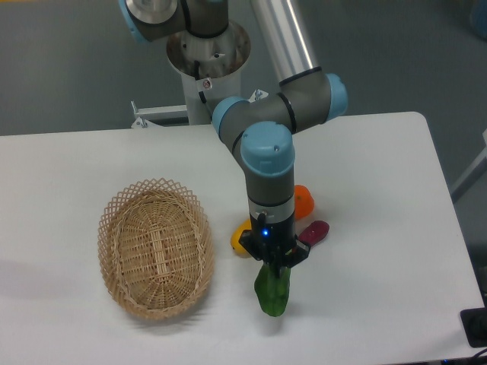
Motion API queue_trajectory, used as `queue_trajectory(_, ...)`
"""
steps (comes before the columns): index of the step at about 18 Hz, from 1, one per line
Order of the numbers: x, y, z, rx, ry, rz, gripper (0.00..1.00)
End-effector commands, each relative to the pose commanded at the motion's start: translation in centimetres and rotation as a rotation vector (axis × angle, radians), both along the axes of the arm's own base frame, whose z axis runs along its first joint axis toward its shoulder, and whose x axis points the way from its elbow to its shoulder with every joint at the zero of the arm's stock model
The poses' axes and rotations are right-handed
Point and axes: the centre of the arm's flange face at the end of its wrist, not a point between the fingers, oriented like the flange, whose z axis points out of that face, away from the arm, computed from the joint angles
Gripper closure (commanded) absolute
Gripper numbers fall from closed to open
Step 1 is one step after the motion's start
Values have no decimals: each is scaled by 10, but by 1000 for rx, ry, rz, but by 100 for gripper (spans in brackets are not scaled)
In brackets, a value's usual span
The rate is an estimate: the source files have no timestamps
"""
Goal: Pick up the green vegetable from the table
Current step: 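Lift the gripped bok choy up off the table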
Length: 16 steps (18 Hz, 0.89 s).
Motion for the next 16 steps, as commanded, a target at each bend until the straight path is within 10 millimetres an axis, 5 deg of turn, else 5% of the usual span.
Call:
queue_trajectory(8,12,-29,82,161,-14,-50,83)
queue_trajectory(16,5,-64,97,80,-30,-136,83)
